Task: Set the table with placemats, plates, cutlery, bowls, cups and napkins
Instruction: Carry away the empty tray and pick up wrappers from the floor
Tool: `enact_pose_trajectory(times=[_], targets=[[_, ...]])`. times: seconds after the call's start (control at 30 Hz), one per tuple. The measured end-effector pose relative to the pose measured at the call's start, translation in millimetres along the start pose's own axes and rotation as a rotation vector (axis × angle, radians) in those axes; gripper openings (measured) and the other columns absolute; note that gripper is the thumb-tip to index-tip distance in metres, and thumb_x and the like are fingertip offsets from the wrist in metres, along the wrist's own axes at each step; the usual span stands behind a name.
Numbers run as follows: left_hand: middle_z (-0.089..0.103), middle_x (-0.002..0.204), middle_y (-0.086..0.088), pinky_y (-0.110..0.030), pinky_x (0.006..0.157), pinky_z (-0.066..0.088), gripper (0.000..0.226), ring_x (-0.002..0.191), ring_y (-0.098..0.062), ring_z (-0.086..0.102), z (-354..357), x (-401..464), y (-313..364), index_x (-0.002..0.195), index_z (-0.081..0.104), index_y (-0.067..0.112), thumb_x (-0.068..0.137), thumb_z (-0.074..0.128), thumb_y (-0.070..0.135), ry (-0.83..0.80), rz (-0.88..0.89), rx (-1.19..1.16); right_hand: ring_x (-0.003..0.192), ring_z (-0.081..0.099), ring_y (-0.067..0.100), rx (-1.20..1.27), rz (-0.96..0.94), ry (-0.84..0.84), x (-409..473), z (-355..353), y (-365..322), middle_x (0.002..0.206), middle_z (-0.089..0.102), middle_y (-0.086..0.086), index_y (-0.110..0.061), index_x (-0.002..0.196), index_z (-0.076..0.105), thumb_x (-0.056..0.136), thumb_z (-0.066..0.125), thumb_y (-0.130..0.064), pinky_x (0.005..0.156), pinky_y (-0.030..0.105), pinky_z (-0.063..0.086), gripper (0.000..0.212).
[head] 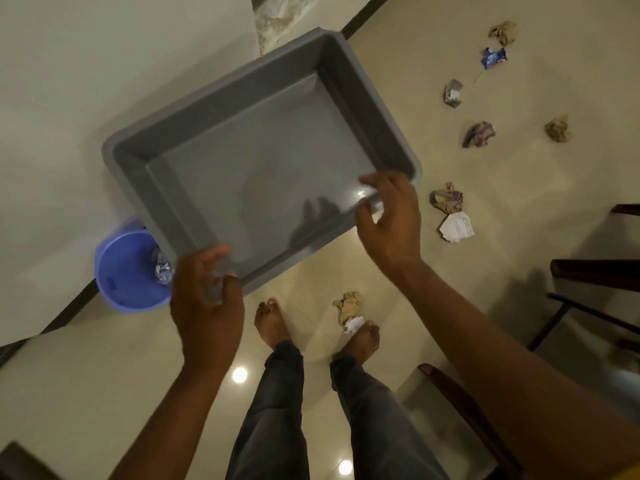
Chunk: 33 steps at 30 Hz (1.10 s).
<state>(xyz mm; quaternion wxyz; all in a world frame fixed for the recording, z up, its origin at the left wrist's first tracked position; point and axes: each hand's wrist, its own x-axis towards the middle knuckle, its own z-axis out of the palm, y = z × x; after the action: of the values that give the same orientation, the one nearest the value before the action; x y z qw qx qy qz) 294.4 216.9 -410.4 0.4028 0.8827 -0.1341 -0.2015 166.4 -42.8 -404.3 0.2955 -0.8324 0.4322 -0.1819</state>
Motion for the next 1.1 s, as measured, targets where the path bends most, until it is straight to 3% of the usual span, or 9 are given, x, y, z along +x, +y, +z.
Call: enact_pose_trajectory(times=[0.23,0.43,0.57,0.73,0.83,0.9,1.0,1.07,1.1], targets=[[0.072,0.112,0.023,-0.033,0.090,0.061,0.028,0.105,-0.002,0.069,62,-66,6,0.117,0.070,0.037,0.100,0.065,0.015,-0.659,0.190,0.142,0.099,0.065,0.013,0.032,0.247,-0.157,-133,12,65,0.111,0.071,-0.001,-0.016,0.117,0.073,0.091,0.064,-0.011,0.091,0.032,0.055,0.029],[0.072,0.113,0.020,-0.047,0.106,0.052,0.023,0.111,-0.012,0.066,141,-78,-41,0.114,0.067,0.048,0.095,0.055,0.042,-0.905,0.025,0.343,0.109,0.066,0.029,-0.097,0.602,-0.428,-208,48,154,0.119,0.071,0.009,-0.013,0.124,0.071,0.089,0.066,-0.009,0.093,0.038,0.053,0.035],[0.073,0.119,0.009,-0.034,0.101,0.054,0.021,0.110,-0.013,0.067,197,-74,-78,0.114,0.074,0.033,0.099,0.064,0.023,-0.970,-0.100,0.374,0.103,0.066,0.030,-0.114,0.929,-0.567,-251,86,225,0.114,0.069,0.013,-0.011,0.116,0.069,0.092,0.061,-0.013,0.087,0.035,0.054,0.025],[0.076,0.103,0.006,-0.047,0.103,0.056,0.015,0.103,-0.018,0.071,254,-71,-141,0.103,0.075,0.025,0.101,0.062,0.020,-0.922,-0.340,0.381,0.117,0.055,0.036,-1.540,1.882,-0.147,-286,241,376,0.121,0.060,0.021,0.007,0.126,0.061,0.102,0.055,-0.009,0.121,0.048,0.035,0.030],[0.073,0.104,0.003,-0.047,0.103,0.056,0.022,0.106,-0.024,0.070,280,-69,-170,0.088,0.070,0.032,0.099,0.064,0.015,-0.896,-0.401,0.429,0.111,0.063,0.027,-1.081,1.570,-0.685,-330,268,413,0.118,0.067,0.008,-0.016,0.121,0.068,0.091,0.068,-0.031,0.104,0.042,0.053,0.034],[0.072,0.120,-0.006,-0.049,0.103,0.056,0.022,0.113,-0.029,0.068,288,-64,-182,0.086,0.069,0.037,0.097,0.067,0.018,-0.936,-0.380,0.469,0.113,0.064,0.031,-0.619,1.189,-0.700,-335,244,389,0.119,0.067,0.004,-0.036,0.112,0.060,0.079,0.063,-0.046,0.095,0.050,0.052,0.035],[0.070,0.126,-0.010,-0.052,0.101,0.057,0.021,0.113,-0.033,0.068,302,-55,-204,0.088,0.068,0.039,0.098,0.067,0.020,-0.994,-0.345,0.496,0.140,0.034,0.052,-0.282,1.046,-0.760,-320,257,383,0.152,0.045,0.012,-0.043,0.141,0.042,0.083,0.045,-0.070,0.112,0.070,0.026,0.064],[0.071,0.123,-0.010,-0.052,0.100,0.057,0.022,0.112,-0.032,0.068,308,-50,-214,0.089,0.067,0.039,0.100,0.065,0.019,-1.006,-0.327,0.511,0.144,0.028,0.051,-0.308,1.075,-0.672,-300,244,369,0.160,0.035,0.011,-0.043,0.149,0.033,0.083,0.038,-0.088,0.118,0.055,0.020,0.081],[0.071,0.120,-0.010,-0.052,0.100,0.057,0.022,0.111,-0.031,0.069,312,-47,-218,0.091,0.067,0.038,0.101,0.064,0.019,-1.014,-0.323,0.516,0.143,0.033,0.047,-0.237,1.030,-0.740,-294,243,368,0.160,0.031,0.015,-0.029,0.155,0.031,0.098,0.047,-0.068,0.114,0.040,0.025,0.071]])
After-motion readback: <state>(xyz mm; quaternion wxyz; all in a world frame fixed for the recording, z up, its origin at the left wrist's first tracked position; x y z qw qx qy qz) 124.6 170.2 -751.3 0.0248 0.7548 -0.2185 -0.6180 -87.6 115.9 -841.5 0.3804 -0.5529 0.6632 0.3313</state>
